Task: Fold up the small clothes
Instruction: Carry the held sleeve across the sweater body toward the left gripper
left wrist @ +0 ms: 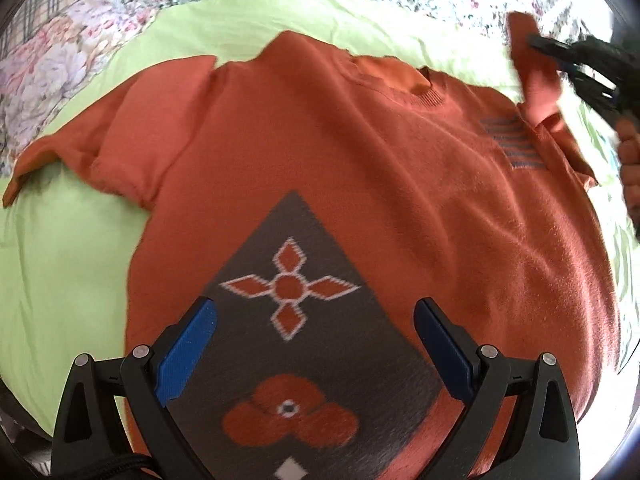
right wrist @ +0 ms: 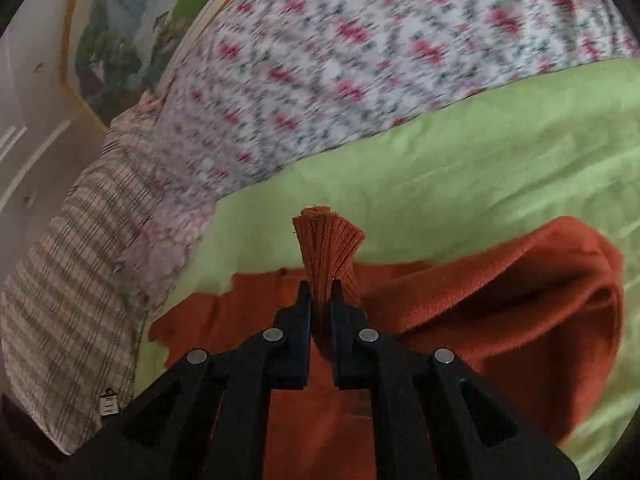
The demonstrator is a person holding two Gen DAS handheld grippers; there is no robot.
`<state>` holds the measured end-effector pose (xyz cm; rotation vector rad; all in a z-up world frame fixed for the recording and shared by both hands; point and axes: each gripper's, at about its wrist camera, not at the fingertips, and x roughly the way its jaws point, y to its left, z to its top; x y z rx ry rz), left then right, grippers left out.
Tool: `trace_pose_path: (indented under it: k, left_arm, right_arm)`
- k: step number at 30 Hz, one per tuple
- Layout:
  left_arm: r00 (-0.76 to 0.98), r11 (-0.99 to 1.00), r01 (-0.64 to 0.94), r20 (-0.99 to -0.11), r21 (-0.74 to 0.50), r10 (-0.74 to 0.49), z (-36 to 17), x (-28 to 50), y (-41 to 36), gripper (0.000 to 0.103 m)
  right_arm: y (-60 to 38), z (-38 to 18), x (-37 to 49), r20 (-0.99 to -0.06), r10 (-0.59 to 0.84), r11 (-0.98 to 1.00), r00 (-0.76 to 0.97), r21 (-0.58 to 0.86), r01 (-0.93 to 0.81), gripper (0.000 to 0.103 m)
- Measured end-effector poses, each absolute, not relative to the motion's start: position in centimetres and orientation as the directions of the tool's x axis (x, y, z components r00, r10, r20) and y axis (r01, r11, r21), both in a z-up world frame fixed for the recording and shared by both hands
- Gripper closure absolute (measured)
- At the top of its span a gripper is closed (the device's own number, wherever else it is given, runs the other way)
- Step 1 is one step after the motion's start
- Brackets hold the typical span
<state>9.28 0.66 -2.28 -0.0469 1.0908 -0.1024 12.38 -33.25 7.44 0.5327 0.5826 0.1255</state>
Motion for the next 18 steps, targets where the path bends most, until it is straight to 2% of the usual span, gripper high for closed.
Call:
trace_pose_path:
  k: [7, 12, 16, 18]
  left_arm:
    - [0.476, 0.992, 0.027, -0.871, -0.125, -0.123, -1.8, 7.6, 3.6, 0.004]
    - [0.473, 0.988, 0.006, -0.869, -0.157, -0.141, -2.2, 8.5, 4.7, 0.004]
    - [0.474, 0.975, 0.005, -0.858, -0.223, -0.199, -2.2, 9.9, 5.3, 0.004]
    - [0.474, 0.967, 0.010, -0.851, -0.253, -0.227, -2.2, 10.9, 5.3, 0.004]
  right_arm:
    - [-19.6, 2.5, 19.6, -0.538, 0.481, 0.802, 0.692, 0.590, -0.099, 0.094]
    - [-14.5, -0.2, 22.9, -0.569, 0.528, 0.789, 0.631, 0.603, -0.117, 0.094]
    - [-13.6, -2.2, 23.7, -0.586, 0.567, 0.761, 0.579, 0.642, -0.095, 0.084]
    - [-14.4, -2.3, 23.1, -0.572, 0.578, 0.745, 0.582, 0.660, -0.092, 0.066]
